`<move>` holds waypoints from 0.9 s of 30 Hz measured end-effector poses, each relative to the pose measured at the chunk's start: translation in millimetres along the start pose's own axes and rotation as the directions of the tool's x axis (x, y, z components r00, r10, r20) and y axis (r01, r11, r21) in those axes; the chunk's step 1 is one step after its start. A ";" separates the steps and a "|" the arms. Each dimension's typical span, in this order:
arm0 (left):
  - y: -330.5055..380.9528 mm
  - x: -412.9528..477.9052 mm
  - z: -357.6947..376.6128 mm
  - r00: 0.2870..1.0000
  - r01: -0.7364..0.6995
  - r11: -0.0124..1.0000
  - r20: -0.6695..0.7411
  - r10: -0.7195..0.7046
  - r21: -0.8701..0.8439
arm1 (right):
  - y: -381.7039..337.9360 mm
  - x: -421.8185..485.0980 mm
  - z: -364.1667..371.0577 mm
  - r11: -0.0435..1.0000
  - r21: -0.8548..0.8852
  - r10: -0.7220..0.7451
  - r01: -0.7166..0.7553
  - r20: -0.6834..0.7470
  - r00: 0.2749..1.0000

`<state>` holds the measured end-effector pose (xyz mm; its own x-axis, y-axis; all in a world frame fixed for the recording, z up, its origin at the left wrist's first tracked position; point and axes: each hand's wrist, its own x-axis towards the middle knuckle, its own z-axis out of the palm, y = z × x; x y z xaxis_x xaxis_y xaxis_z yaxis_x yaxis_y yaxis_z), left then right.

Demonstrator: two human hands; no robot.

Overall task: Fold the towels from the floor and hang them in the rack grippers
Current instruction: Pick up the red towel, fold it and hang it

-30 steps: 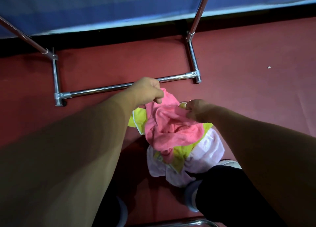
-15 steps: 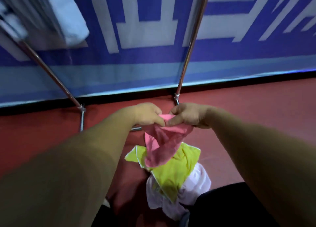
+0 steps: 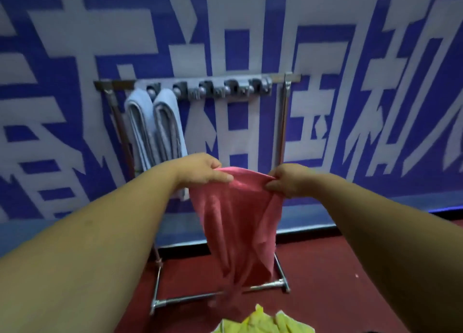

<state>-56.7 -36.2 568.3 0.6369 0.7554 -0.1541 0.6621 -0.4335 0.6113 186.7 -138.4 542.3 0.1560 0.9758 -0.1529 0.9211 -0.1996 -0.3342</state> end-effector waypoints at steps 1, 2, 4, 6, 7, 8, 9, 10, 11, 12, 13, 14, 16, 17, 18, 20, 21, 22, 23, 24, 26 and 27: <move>10.4 -12.3 -15.0 0.999 -0.005 1.000 -0.033 0.004 -0.027 | -7.9 -6.9 -17.1 1.000 -0.007 -0.014 0.014 -0.042 0.999; 20.2 -23.4 -29.4 0.998 -0.018 0.999 -0.066 0.015 -0.046 | -15.4 -14.2 -33.6 1.000 -0.014 -0.028 0.027 -0.077 0.997; 41.0 -46.6 -54.7 0.991 -0.045 0.996 -0.129 0.035 -0.078 | -27.5 -29.8 -62.2 0.998 -0.029 -0.055 0.051 -0.140 0.989; 57.1 -65.6 -76.9 0.985 -0.060 0.988 -0.170 0.035 -0.146 | -35.9 -43.1 -83.9 0.995 -0.065 -0.081 0.069 -0.205 0.975; 63.8 -73.9 -86.1 0.981 -0.064 0.982 -0.190 0.029 -0.179 | -39.0 -47.9 -91.9 0.994 -0.086 -0.091 0.072 -0.239 0.967; 68.9 -80.6 -94.3 0.977 -0.073 0.977 -0.211 0.030 -0.201 | -41.8 -50.7 -98.3 0.992 -0.100 -0.097 0.072 -0.271 0.958; 73.2 -86.1 -101.2 0.972 -0.083 0.972 -0.232 0.030 -0.221 | -44.1 -51.9 -103.5 0.992 -0.105 -0.100 0.072 -0.298 0.949; 76.7 -90.0 -107.8 0.969 -0.089 0.966 -0.246 0.028 -0.242 | -46.7 -52.2 -107.7 0.992 -0.107 -0.103 0.072 -0.319 0.942; 79.7 -94.1 -113.5 0.969 -0.086 0.960 -0.248 0.019 -0.265 | -49.3 -52.1 -111.8 0.991 -0.107 -0.106 0.074 -0.333 0.937; 81.1 -97.4 -119.2 0.970 -0.084 0.955 -0.242 0.014 -0.284 | -51.7 -51.3 -115.4 0.991 -0.108 -0.108 0.075 -0.346 0.932; 81.7 -100.3 -125.0 0.973 -0.083 0.950 -0.231 0.011 -0.301 | -54.2 -50.1 -119.4 0.991 -0.108 -0.111 0.076 -0.364 0.925; 80.8 -101.6 -132.2 0.975 -0.081 0.947 -0.220 0.011 -0.312 | -56.5 -48.3 -123.9 0.991 -0.108 -0.114 0.078 -0.388 0.914; 77.7 -104.5 -145.6 0.986 -0.061 0.943 -0.166 0.006 -0.326 | -60.4 -44.9 -134.2 0.992 -0.104 -0.115 0.076 -0.450 0.885; 75.7 -106.5 -151.5 0.992 -0.036 0.947 -0.128 -0.005 -0.319 | -62.1 -43.7 -139.1 0.992 -0.100 -0.112 0.073 -0.476 0.872; 72.7 -108.1 -157.4 0.996 -0.003 0.954 -0.081 -0.022 -0.298 | -63.6 -42.9 -143.6 0.993 -0.099 -0.108 0.067 -0.493 0.863; 64.9 -111.1 -167.9 0.998 0.067 0.973 0.004 -0.067 -0.222 | -64.4 -41.6 -150.9 0.992 -0.120 -0.097 0.045 -0.479 0.872; 59.6 -112.2 -172.3 0.995 0.095 0.981 0.028 -0.092 -0.170 | -62.8 -41.7 -153.5 0.989 -0.147 -0.086 0.021 -0.449 0.890; 53.1 -112.7 -176.5 0.993 0.118 0.985 0.029 -0.115 -0.126 | -60.3 -42.4 -155.1 0.984 -0.178 -0.065 -0.010 -0.410 0.910; 46.4 -113.4 -179.8 0.991 0.135 0.986 0.014 -0.135 -0.100 | -57.6 -44.0 -155.4 0.979 -0.199 -0.041 -0.037 -0.373 0.927; 39.9 -114.1 -182.1 0.989 0.147 0.984 -0.006 -0.148 -0.097 | -54.6 -45.3 -154.5 0.979 -0.199 -0.017 -0.054 -0.339 0.941; 28.3 -114.4 -183.2 0.987 0.149 0.979 -0.035 -0.156 -0.138 | -49.3 -45.5 -151.5 0.985 -0.164 0.003 -0.056 -0.303 0.953; 23.9 -114.5 -182.6 0.988 0.139 0.977 -0.043 -0.148 -0.164 | -47.9 -45.6 -150.9 0.988 -0.146 0.003 -0.049 -0.306 0.952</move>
<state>-185.9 -43.3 742.3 0.5146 0.8314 -0.2096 0.6706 -0.2379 0.7027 189.3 -159.9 705.7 0.2600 0.9557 0.1381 0.9544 -0.2326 -0.1873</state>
